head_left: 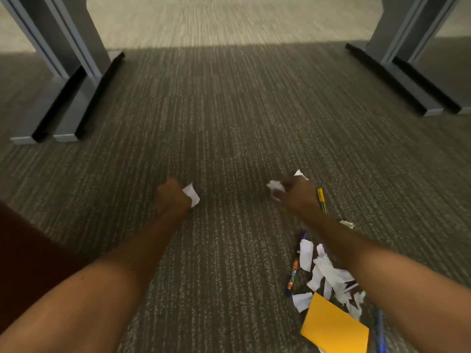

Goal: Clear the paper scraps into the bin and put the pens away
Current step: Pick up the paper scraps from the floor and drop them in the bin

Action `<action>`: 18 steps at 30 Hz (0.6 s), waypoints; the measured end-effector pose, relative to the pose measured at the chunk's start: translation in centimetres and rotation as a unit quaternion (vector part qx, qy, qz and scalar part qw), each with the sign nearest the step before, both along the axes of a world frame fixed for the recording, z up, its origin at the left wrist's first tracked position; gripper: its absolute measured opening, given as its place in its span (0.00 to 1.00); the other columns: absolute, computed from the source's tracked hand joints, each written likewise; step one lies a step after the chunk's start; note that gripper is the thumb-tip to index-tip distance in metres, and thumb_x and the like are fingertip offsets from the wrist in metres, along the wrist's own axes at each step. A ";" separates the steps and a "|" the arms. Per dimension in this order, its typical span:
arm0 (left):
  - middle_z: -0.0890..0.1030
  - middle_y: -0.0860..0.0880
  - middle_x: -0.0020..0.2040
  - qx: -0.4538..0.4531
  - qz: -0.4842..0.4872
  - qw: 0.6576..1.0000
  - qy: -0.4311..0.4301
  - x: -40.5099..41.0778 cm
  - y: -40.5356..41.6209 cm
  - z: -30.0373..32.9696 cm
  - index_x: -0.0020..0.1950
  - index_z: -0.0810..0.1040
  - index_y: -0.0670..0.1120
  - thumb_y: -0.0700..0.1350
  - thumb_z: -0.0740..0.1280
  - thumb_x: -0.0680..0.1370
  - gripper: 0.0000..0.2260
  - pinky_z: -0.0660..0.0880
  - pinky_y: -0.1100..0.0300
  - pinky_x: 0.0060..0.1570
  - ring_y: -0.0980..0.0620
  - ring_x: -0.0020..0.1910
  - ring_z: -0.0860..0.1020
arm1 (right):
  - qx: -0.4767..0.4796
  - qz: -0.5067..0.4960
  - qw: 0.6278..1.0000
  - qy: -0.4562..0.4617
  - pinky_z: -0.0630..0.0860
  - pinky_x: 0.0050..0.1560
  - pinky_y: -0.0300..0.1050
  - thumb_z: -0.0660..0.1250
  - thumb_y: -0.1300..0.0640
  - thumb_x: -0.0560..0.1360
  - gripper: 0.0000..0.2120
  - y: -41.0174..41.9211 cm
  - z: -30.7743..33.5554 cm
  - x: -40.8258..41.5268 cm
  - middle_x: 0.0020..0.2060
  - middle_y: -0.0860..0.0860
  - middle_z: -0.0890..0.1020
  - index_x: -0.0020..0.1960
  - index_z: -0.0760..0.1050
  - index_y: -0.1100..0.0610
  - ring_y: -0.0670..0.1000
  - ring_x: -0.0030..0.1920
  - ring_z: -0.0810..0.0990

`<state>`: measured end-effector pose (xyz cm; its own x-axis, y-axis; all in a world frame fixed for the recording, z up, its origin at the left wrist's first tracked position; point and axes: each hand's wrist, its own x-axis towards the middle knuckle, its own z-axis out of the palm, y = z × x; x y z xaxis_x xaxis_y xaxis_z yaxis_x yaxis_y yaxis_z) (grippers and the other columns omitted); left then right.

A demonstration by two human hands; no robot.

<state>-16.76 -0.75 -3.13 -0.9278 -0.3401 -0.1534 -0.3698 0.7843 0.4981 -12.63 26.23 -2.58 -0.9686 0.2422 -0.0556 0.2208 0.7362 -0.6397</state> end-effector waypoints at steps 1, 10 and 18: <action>0.78 0.33 0.59 -0.006 0.001 1.000 -0.002 0.6 0.1 -0.1 0.59 0.74 0.33 0.40 0.70 0.75 0.17 0.76 0.46 0.57 0.36 0.59 0.77 | -0.028 -0.024 0.999 0.017 0.68 0.31 0.26 0.72 0.51 0.73 0.05 1.2 0.5 -0.6 0.34 0.49 0.81 0.44 0.84 0.52 0.48 0.36 0.78; 0.83 0.34 0.50 0.176 -0.052 0.981 0.060 5.4 3.3 -0.8 0.53 0.80 0.32 0.39 0.73 0.73 0.13 0.79 0.47 0.51 0.38 0.50 0.82 | 0.117 0.026 0.988 -0.101 0.72 0.48 0.41 0.71 0.50 0.74 0.18 5.8 0.8 -4.2 0.54 0.58 0.84 0.58 0.82 0.62 0.57 0.55 0.82; 0.83 0.40 0.37 0.435 -0.029 0.900 -0.006 9.1 7.1 -0.1 0.52 0.80 0.35 0.33 0.73 0.72 0.09 0.76 0.59 0.27 0.51 0.23 0.79 | 0.106 0.074 0.983 -0.131 0.73 0.46 0.38 0.70 0.54 0.76 0.18 4.3 1.7 -3.1 0.58 0.58 0.83 0.62 0.80 0.61 0.55 0.57 0.81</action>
